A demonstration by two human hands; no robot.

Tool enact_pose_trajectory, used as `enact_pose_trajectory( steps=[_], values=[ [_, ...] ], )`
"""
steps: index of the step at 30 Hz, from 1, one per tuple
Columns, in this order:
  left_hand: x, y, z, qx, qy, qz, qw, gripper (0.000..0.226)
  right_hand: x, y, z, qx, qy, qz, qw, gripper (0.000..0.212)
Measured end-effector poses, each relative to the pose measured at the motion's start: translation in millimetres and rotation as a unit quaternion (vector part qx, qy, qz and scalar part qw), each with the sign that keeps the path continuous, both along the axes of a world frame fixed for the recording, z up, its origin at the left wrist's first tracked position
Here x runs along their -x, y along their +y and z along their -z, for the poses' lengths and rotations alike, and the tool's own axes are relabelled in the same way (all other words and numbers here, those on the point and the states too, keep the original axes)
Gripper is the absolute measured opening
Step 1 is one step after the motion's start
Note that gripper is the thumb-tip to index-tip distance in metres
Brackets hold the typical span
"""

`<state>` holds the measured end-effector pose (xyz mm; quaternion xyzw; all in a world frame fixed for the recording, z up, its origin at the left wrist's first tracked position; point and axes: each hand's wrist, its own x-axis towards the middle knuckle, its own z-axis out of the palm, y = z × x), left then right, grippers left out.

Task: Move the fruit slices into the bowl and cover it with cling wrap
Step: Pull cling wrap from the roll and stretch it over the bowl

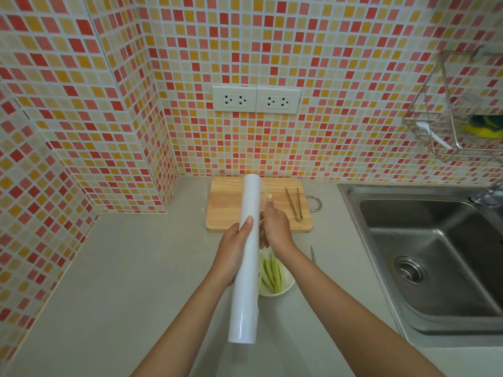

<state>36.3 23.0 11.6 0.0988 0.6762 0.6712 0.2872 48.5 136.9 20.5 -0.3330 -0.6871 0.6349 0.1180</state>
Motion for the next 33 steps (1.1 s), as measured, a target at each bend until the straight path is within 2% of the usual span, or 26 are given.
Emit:
enact_pose_trajectory(
  steps=[5,7,9,11,13,16,18,20,22,25,29,33],
  values=[
    [-2,-2,5,0.036,0.027,-0.011,0.999,0.053,5,3,-5,-0.116,0.016,0.036,0.993,0.057],
    [-5,-5,6,0.042,0.032,-0.012,0.999,0.049,13,9,-2,-0.163,0.018,0.058,0.985,0.046],
    [-6,-6,7,0.045,0.032,-0.017,0.998,0.057,20,16,-1,-0.186,-0.003,0.063,0.981,0.035],
    [-7,-8,5,0.043,0.026,-0.026,0.998,0.061,22,24,0,-0.199,-0.024,0.062,0.978,0.037],
    [-7,-9,2,0.03,0.018,-0.023,0.999,0.053,21,29,1,-0.177,-0.019,0.069,0.982,0.038],
    [-5,-10,-2,0.023,0.021,-0.018,0.999,0.047,11,29,0,-0.037,0.012,0.104,0.994,0.039],
    [-4,-9,-2,0.029,0.027,-0.027,0.999,0.048,-2,19,-2,0.015,-0.003,0.083,0.996,0.052],
    [-2,-7,-4,0.035,0.037,-0.049,0.997,0.044,-17,4,-2,0.029,-0.023,0.04,0.999,0.062],
    [1,-5,-6,0.033,0.045,-0.065,0.996,0.041,-27,-12,1,0.017,-0.027,0.008,0.999,0.058],
    [3,-2,-5,0.05,0.052,-0.065,0.995,0.046,-30,-24,12,-0.06,0.016,0.012,0.998,0.036],
    [9,-1,-12,0.071,0.07,-0.056,0.993,0.049,-27,-16,15,-0.149,0.058,0.036,0.986,0.038],
    [19,-2,-11,0.056,0.064,-0.022,0.996,0.046,-28,-2,19,-0.167,0.054,0.022,0.984,0.04]
  ],
)
